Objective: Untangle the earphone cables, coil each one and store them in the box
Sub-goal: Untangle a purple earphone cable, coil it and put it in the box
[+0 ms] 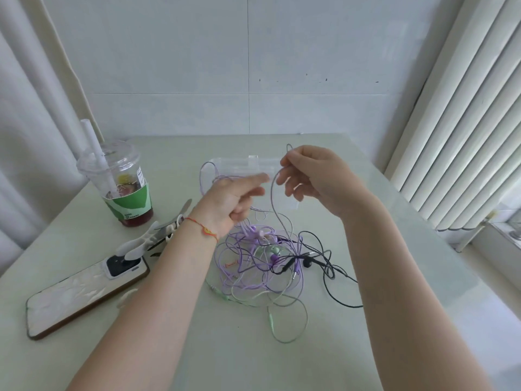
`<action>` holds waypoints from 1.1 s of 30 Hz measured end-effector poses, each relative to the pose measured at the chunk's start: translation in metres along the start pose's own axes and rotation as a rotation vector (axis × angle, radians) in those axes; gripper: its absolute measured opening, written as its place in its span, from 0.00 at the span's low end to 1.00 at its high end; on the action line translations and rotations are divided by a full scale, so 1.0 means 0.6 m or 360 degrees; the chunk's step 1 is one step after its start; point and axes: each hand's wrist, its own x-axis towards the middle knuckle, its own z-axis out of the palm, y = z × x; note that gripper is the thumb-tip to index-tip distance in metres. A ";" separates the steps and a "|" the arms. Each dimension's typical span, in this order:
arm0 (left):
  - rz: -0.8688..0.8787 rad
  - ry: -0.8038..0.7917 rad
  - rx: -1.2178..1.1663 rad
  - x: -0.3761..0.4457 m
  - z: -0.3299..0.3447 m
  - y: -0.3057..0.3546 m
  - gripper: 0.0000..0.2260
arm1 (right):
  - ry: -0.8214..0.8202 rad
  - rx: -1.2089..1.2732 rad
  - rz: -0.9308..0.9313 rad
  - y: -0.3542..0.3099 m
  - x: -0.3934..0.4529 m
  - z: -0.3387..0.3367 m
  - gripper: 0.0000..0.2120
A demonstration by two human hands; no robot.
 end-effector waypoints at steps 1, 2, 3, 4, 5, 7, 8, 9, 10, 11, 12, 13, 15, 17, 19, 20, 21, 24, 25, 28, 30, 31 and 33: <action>-0.0030 -0.0112 0.0081 -0.004 0.006 -0.001 0.11 | -0.0010 0.0057 -0.0019 -0.002 -0.001 0.006 0.09; -0.0038 -0.0212 0.0138 -0.005 0.008 -0.003 0.12 | 0.0008 0.0098 -0.0038 -0.003 -0.001 0.009 0.09; -0.0031 -0.0295 0.0180 -0.007 0.008 -0.005 0.14 | 0.0055 0.0126 -0.0060 -0.004 0.000 0.010 0.09; -0.0006 -0.0357 0.0221 -0.007 0.007 -0.005 0.14 | 0.0118 0.0146 -0.0084 -0.005 0.001 0.009 0.08; 0.0022 -0.0405 0.0272 -0.008 0.006 -0.006 0.12 | 0.0184 0.0173 -0.0114 -0.005 0.002 0.008 0.08; 0.0055 -0.0451 0.0385 -0.009 0.001 -0.007 0.09 | 0.0303 0.0258 -0.0182 -0.005 0.005 0.006 0.07; 0.0055 -0.0455 0.0421 -0.009 0.000 -0.008 0.08 | 0.0347 0.0294 -0.0216 -0.005 0.006 0.004 0.06; 0.0053 -0.0449 0.0427 -0.008 0.001 -0.009 0.07 | 0.0366 0.0318 -0.0243 -0.004 0.007 0.002 0.05; 0.0055 -0.0431 0.0401 -0.007 0.001 -0.009 0.07 | 0.0359 0.0325 -0.0260 -0.003 0.007 0.001 0.04; 0.0057 -0.0401 0.0365 -0.007 0.002 -0.009 0.06 | 0.0332 0.0314 -0.0269 -0.003 0.008 0.000 0.05; 0.0057 -0.0374 0.0346 -0.006 0.003 -0.008 0.05 | 0.0299 0.0288 -0.0272 -0.002 0.007 0.001 0.05; 0.0051 -0.0362 0.0353 -0.007 0.005 -0.007 0.04 | 0.0271 0.0258 -0.0276 -0.001 0.006 0.002 0.05; 0.0044 -0.0338 0.0417 -0.007 0.013 -0.010 0.04 | 0.0230 0.0225 -0.0285 -0.001 0.006 0.008 0.05; 0.0060 -0.0182 0.0440 -0.003 0.021 -0.018 0.08 | 0.0175 0.0220 -0.0292 -0.002 0.005 0.014 0.05; 0.0073 -0.0037 0.0410 0.001 0.024 -0.021 0.11 | 0.0155 0.0205 -0.0298 -0.003 0.006 0.014 0.07; 0.0067 -0.0068 0.0433 -0.001 0.023 -0.020 0.10 | 0.0161 0.0199 -0.0302 -0.004 0.006 0.014 0.07; 0.0052 -0.0156 0.0491 -0.004 0.021 -0.019 0.09 | 0.0173 0.0204 -0.0302 -0.004 0.007 0.013 0.07; 0.0072 -0.0341 0.0561 -0.007 0.008 -0.014 0.11 | 0.0236 0.0177 -0.0223 -0.001 0.008 0.013 0.05; 0.0109 -0.0289 0.0464 -0.003 0.002 -0.012 0.12 | 0.0242 0.0063 -0.0166 0.002 0.011 0.012 0.06; 0.0175 0.0014 -0.0029 0.013 -0.020 -0.011 0.11 | 0.0025 -0.0640 0.0119 0.014 0.013 0.008 0.15; 0.0195 0.0135 -0.0237 0.017 -0.029 -0.009 0.11 | -0.0307 -0.1160 0.0295 0.018 0.006 0.007 0.17; 0.0220 0.0179 -0.0292 0.018 -0.032 -0.009 0.10 | -0.0449 -0.1343 0.0354 0.022 0.003 0.008 0.15; 0.0274 0.0270 -0.0361 0.022 -0.037 -0.011 0.10 | -0.0506 -0.1513 0.0379 0.026 0.003 0.006 0.09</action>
